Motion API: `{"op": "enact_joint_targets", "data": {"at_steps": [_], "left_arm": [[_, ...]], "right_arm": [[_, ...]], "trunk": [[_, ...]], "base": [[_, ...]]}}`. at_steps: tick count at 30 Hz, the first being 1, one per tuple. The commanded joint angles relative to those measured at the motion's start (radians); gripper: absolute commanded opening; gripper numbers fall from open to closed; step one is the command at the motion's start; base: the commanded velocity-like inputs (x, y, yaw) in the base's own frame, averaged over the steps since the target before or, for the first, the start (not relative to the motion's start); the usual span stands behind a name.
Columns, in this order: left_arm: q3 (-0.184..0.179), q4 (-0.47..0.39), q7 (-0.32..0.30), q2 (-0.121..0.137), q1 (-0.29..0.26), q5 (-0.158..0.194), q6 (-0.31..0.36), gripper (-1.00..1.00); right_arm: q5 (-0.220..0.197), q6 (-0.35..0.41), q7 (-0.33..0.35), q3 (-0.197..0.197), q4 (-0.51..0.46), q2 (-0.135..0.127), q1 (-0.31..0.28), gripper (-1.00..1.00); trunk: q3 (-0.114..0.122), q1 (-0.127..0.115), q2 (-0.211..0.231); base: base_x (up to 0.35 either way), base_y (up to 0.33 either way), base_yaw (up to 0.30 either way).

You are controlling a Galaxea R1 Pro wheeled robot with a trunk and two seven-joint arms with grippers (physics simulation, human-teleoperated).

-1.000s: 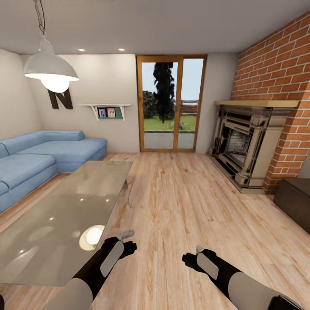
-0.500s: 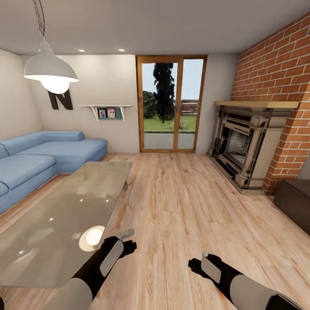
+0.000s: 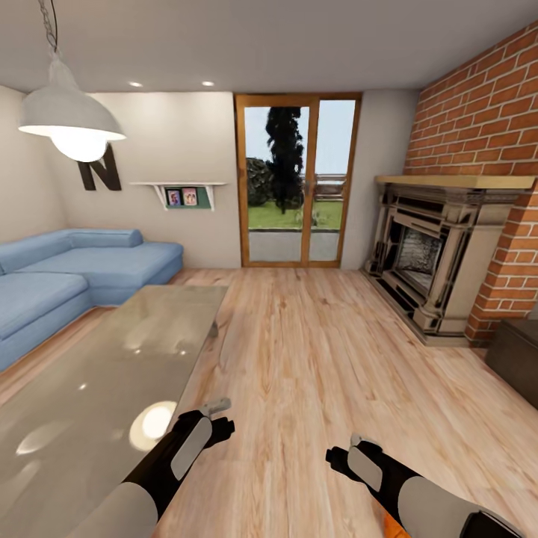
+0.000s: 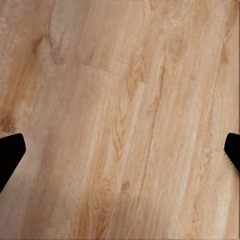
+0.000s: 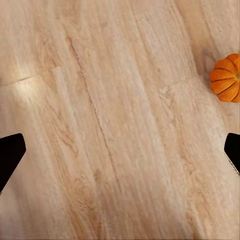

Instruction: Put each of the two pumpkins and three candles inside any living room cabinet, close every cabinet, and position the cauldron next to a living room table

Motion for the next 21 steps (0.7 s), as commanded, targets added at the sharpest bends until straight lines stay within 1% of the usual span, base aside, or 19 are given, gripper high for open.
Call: {"op": "enact_joint_targets", "data": {"at_steps": [1,11,21], "left_arm": [[-0.003,-0.001,0.010,0.000,-0.001,0.011,0.001,1.00],[-0.003,-0.001,0.010,0.000,-0.001,0.011,0.000,1.00],[-0.003,0.000,0.010,0.000,-0.001,0.011,0.000,1.00]], "right_arm": [[-0.005,0.004,-0.007,0.007,-0.004,-0.001,-0.001,1.00],[-0.005,0.003,-0.007,0.007,-0.004,-0.001,-0.001,1.00],[-0.005,0.003,-0.005,0.006,-0.004,-0.001,-0.001,1.00]], "trunk": [[-0.001,0.001,-0.001],[-0.001,0.001,-0.001],[-0.001,0.001,-0.001]], "base": [[0.315,-0.138,0.000],[0.310,-0.126,0.000],[0.331,-0.017,0.000]]}}
